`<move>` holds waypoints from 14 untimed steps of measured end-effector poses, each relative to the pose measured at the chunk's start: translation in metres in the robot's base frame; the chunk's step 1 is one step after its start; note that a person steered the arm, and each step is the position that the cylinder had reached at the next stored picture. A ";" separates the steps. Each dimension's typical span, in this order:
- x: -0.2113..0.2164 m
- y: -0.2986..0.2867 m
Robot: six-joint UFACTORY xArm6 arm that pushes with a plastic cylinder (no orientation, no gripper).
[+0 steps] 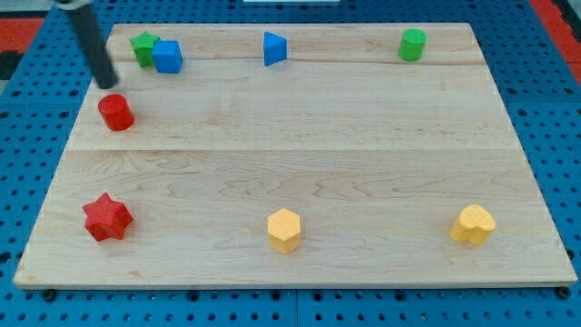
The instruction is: Place the green star towards the bottom left side of the blue triangle
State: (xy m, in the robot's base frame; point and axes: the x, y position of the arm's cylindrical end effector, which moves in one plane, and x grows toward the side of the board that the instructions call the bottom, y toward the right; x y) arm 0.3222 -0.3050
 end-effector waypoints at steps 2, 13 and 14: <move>-0.082 0.021; -0.038 0.073; -0.024 0.131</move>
State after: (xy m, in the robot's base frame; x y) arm 0.2987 -0.1744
